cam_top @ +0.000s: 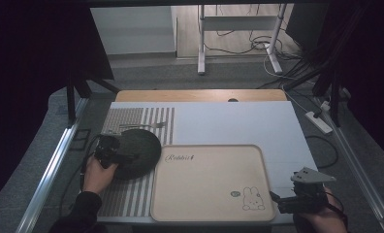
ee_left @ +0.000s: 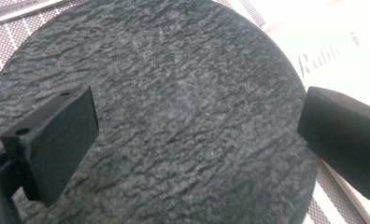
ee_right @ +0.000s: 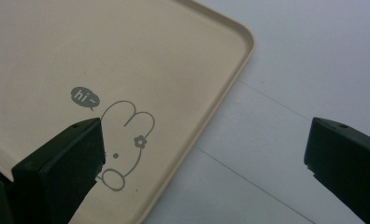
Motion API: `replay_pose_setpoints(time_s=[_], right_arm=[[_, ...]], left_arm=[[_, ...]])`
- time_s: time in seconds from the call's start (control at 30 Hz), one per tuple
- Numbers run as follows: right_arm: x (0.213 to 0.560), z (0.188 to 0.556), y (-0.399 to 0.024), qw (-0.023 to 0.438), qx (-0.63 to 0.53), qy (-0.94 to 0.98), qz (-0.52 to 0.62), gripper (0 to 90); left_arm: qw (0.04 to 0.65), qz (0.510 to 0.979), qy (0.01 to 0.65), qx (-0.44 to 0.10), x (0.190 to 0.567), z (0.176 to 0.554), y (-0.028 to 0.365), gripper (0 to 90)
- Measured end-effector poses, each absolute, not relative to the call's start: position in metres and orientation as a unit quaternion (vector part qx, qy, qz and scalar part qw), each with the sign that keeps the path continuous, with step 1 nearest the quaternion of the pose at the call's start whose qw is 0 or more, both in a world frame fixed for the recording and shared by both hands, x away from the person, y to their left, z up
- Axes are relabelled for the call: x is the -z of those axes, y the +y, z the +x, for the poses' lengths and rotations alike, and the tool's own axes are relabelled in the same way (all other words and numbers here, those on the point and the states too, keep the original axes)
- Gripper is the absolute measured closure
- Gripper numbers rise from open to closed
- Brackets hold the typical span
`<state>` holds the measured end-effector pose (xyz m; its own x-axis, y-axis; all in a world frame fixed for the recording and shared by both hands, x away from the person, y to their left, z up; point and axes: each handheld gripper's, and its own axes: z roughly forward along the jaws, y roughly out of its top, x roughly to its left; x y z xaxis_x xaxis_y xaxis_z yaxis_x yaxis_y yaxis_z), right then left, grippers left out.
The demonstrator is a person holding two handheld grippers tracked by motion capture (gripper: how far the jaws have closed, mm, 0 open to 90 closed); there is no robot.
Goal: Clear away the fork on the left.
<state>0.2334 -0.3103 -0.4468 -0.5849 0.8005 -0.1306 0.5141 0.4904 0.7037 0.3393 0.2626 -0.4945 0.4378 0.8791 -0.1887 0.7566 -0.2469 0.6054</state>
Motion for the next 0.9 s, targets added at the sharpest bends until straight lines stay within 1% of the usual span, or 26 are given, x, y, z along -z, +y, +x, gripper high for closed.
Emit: replay_pose_setpoints(time_s=[0.2, 0.9], right_arm=[[0.447, 0.234, -0.311, 0.227, -0.314, 0.833, 0.395, 0.0], [0.447, 0.234, -0.31, 0.227, -0.314, 0.833, 0.395, 0.0]], left_arm=[[0.321, 0.781, 0.528, -0.09, 0.496, 0.353, 0.265, 0.0], [0.297, 0.787, 0.532, -0.096, 0.499, 0.399, 0.27, 0.0]])
